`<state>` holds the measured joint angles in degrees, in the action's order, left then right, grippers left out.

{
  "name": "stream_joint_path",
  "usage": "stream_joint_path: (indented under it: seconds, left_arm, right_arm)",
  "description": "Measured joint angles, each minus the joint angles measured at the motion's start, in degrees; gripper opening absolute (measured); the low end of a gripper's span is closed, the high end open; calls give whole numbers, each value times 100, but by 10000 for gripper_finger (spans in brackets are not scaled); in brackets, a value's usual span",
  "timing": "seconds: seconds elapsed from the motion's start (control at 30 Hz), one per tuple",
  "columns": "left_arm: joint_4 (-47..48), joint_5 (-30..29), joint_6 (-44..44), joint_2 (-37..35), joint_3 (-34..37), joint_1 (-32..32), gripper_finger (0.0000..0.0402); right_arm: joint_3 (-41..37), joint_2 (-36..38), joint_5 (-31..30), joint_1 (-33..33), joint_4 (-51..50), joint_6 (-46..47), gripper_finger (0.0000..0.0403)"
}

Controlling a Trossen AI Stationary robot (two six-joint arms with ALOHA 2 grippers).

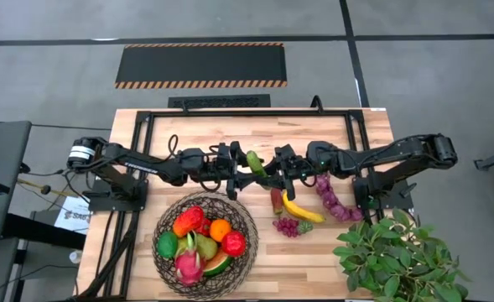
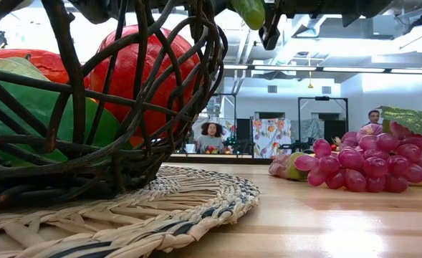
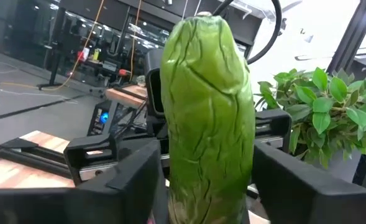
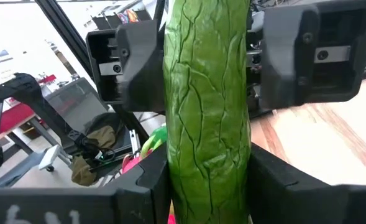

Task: Build produce basket
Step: Put the cucumber into the woven basket

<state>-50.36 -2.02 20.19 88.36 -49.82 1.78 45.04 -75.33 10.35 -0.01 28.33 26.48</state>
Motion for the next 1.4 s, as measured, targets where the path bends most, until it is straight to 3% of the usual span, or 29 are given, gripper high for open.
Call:
stream_joint_path:
  seconds: [0.2,0.33,0.63,0.77,0.93,1.17,1.4]
  left_arm:
    - [-6,-76,7,0,0,0,142]
    - [-8,-138,46,0,0,4,114]
    - [735,-120,78,-469,0,4,122]
    - [1722,-146,-100,-1030,-2,-1,119]
    - [3767,42,-239,-1900,-2,154,122]
    - [5628,101,-706,-2528,-2,1167,125]
    - [5975,-232,-2272,-2231,-2,2250,126]
  right_arm:
    - [0,0,4,0,1,0,183]
    - [0,0,2,-2,-37,-13,194]
    - [0,144,433,66,-879,-107,277]
    - [0,282,495,172,-1477,-103,297]
    - [-2,541,511,351,-2225,-104,302]
    - [-4,997,479,541,-2771,-104,302]
    - [-4,1190,49,516,-2782,-155,302]
